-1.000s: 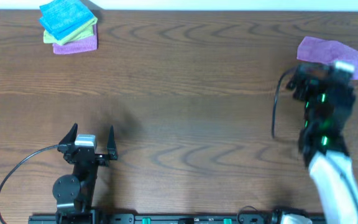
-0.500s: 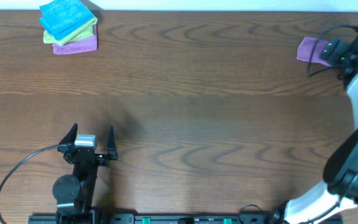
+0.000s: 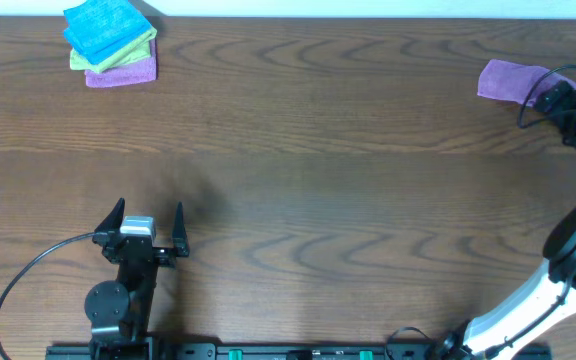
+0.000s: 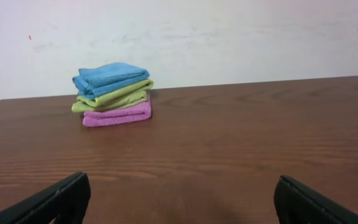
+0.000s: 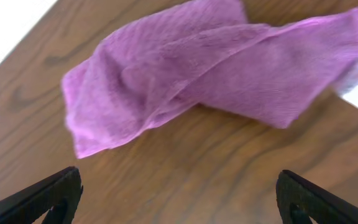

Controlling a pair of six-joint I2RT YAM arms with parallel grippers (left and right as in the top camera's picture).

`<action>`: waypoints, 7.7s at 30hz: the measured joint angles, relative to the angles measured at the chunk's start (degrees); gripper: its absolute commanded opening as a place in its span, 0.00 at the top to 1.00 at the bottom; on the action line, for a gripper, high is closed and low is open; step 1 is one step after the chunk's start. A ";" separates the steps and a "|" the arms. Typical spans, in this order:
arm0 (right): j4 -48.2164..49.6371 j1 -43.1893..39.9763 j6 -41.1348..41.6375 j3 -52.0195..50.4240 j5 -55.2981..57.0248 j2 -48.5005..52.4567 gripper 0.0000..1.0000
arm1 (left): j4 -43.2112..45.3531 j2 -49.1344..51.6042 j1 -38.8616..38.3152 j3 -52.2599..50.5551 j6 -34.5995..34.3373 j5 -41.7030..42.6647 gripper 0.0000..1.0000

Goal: Fold the cloth
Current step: 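Reach the right gripper to the crumpled purple cloth at the right, then close the right gripper on the purple cloth's corner, then lift the purple cloth with the right gripper and drag it toward center, then raise the right gripper, shaking the hanging cloth, then lay it down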

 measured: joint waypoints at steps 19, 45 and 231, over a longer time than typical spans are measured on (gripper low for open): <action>5.27 0.17 9.55 0.02 -4.15 0.24 0.20 | 0.00 0.00 0.00 0.00 0.00 0.00 0.05; 16.15 0.17 18.93 0.31 -8.59 8.11 0.30 | 0.00 0.00 0.00 0.00 0.00 0.00 0.05; -37.99 48.35 -32.54 -1.20 -4.50 2.43 0.54 | 0.00 0.00 0.00 0.00 0.00 0.00 0.05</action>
